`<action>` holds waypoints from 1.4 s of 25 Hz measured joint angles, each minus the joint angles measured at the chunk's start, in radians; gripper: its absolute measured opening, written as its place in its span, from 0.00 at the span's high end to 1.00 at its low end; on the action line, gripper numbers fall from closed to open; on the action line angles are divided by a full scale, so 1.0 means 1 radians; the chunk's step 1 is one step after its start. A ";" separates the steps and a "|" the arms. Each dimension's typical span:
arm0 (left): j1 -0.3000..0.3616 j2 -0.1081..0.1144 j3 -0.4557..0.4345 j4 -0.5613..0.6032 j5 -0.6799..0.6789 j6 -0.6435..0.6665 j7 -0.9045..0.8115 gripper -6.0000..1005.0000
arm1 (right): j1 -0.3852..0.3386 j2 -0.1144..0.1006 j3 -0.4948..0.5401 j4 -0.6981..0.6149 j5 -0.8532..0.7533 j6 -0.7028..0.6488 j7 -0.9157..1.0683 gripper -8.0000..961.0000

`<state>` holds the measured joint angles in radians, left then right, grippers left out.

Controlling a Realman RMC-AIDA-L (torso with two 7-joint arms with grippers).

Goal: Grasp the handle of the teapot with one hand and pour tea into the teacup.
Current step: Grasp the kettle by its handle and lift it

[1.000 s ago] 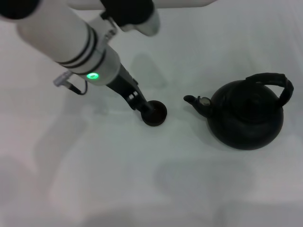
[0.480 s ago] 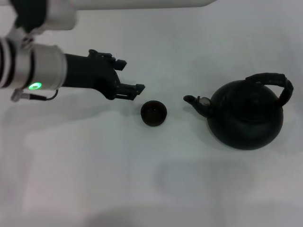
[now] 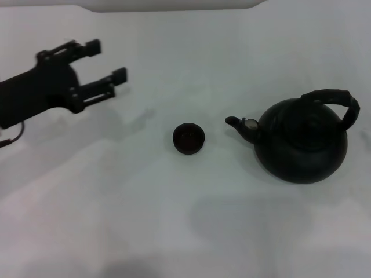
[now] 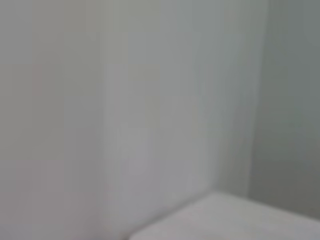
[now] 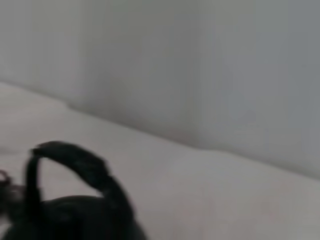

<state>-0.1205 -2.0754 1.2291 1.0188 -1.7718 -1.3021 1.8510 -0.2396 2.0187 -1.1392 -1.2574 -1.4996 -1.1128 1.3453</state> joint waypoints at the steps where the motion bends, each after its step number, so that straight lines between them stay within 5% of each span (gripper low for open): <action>1: 0.003 0.000 -0.024 -0.042 -0.035 -0.023 0.043 0.23 | -0.007 0.002 -0.010 -0.020 -0.018 -0.021 0.023 0.13; 7: 0.005 0.002 -0.101 -0.169 -0.076 -0.070 0.093 0.23 | 0.000 0.002 -0.059 -0.054 -0.033 -0.117 0.126 0.13; 18: 0.001 0.004 -0.101 -0.178 -0.074 -0.089 0.106 0.23 | 0.134 -0.006 -0.111 0.026 -0.073 -0.099 0.136 0.14; 25: 0.003 0.005 -0.114 -0.178 -0.079 -0.092 0.105 0.23 | 0.147 -0.006 -0.113 0.036 -0.123 -0.039 0.138 0.14; 35: -0.009 0.005 -0.117 -0.185 -0.078 -0.079 0.107 0.23 | 0.135 -0.006 -0.086 0.031 -0.125 0.005 0.142 0.33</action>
<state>-0.1296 -2.0700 1.1123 0.8340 -1.8499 -1.3814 1.9579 -0.1045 2.0130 -1.2254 -1.2261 -1.6250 -1.1081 1.4874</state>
